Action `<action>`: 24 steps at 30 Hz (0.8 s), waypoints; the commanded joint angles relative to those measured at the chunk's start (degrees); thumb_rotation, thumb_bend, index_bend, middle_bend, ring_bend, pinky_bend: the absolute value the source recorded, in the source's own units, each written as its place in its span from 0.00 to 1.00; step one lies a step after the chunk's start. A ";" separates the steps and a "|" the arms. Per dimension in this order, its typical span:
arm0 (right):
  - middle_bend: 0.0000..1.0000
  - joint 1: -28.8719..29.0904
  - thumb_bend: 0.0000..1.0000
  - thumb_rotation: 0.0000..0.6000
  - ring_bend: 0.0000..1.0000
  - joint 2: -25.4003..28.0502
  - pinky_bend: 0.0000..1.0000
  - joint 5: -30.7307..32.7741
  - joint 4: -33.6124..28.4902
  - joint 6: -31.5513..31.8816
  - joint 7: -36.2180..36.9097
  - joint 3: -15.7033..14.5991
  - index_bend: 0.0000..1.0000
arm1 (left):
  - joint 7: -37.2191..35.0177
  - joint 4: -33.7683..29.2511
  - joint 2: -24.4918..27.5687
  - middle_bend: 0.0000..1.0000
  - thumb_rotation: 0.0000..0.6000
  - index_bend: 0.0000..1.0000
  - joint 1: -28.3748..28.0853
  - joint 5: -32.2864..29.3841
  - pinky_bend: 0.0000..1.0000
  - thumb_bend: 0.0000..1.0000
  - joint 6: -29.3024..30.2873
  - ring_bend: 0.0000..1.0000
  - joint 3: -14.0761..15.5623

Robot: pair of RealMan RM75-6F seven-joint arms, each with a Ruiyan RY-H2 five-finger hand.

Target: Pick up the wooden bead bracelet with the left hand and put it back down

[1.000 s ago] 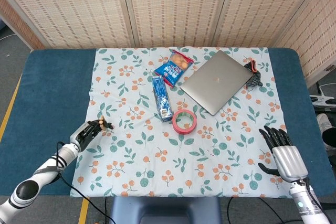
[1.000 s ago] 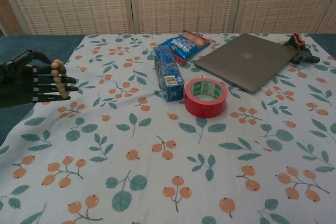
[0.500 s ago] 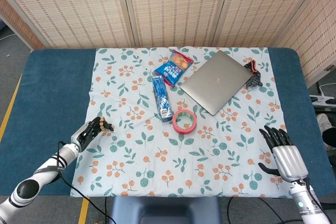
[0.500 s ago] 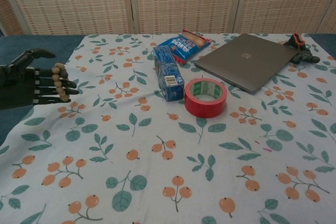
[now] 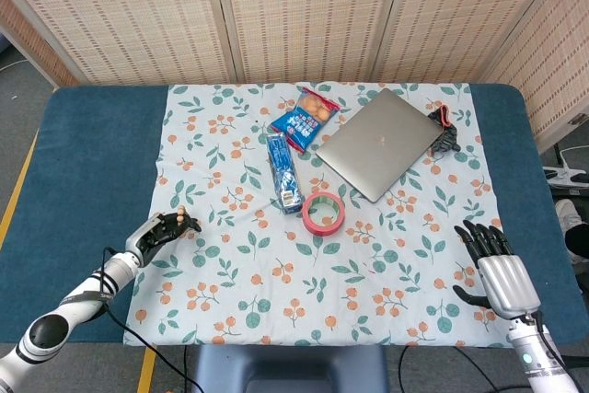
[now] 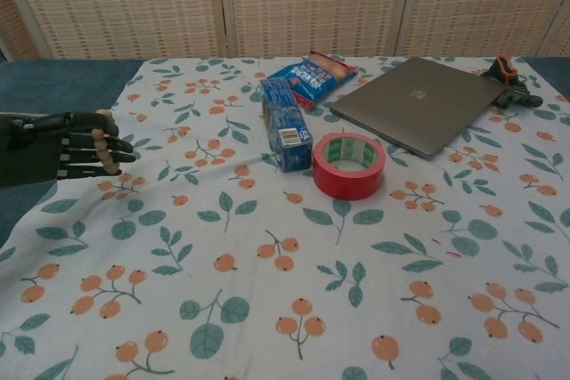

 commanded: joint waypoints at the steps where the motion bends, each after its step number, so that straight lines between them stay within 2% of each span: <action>1: 0.00 0.04 0.12 0.93 0.00 -0.05 0.00 0.02 -0.02 -0.10 -0.13 -0.04 0.00 | -0.19 0.16 -0.15 0.44 0.86 0.53 0.17 -0.68 0.02 0.47 -0.27 0.13 -0.36; 2: 0.00 0.04 0.12 0.93 0.00 -0.06 0.00 0.05 -0.03 -0.14 -0.20 -0.05 0.00 | -0.37 0.19 -0.24 0.44 0.85 0.54 0.26 -1.03 0.02 0.46 -0.29 0.13 -0.53; 5: 0.00 0.04 0.12 0.93 0.00 -0.07 0.00 0.08 -0.10 -0.15 -0.26 -0.05 0.00 | -0.28 0.33 -0.18 0.44 0.70 0.58 0.32 -1.54 0.02 0.46 -0.74 0.13 -0.66; 8: 0.00 0.04 0.12 0.93 0.00 -0.06 0.00 0.11 -0.15 -0.16 -0.33 -0.06 0.00 | -0.05 0.23 -0.23 0.45 0.57 0.59 0.56 -2.07 0.01 0.55 -1.15 0.13 -1.03; 10: 0.00 0.04 0.12 0.93 0.00 -0.04 0.00 0.10 -0.18 -0.11 -0.34 -0.04 0.00 | 0.37 0.17 -0.31 0.45 0.56 0.59 0.65 -2.05 0.01 0.61 -1.10 0.13 -1.06; 18: 0.00 -0.06 0.12 0.93 0.00 0.16 0.00 0.02 -0.25 0.20 0.03 0.04 0.00 | 1.85 -0.15 -0.38 0.45 0.52 0.60 0.76 -2.12 0.01 0.71 -1.21 0.13 -1.07; 21: 0.00 -0.06 0.12 0.93 0.00 0.18 0.00 -0.04 -0.23 0.22 0.10 0.03 0.00 | 2.15 -0.12 -0.44 0.45 0.52 0.60 0.77 -2.31 0.01 0.72 -1.22 0.13 -1.04; 24: 0.00 -0.10 0.12 0.93 0.00 0.14 0.00 -0.02 -0.18 0.37 0.05 0.10 0.00 | 2.48 -0.07 -0.41 0.45 0.51 0.60 0.75 -2.51 0.01 0.79 -1.48 0.13 -1.06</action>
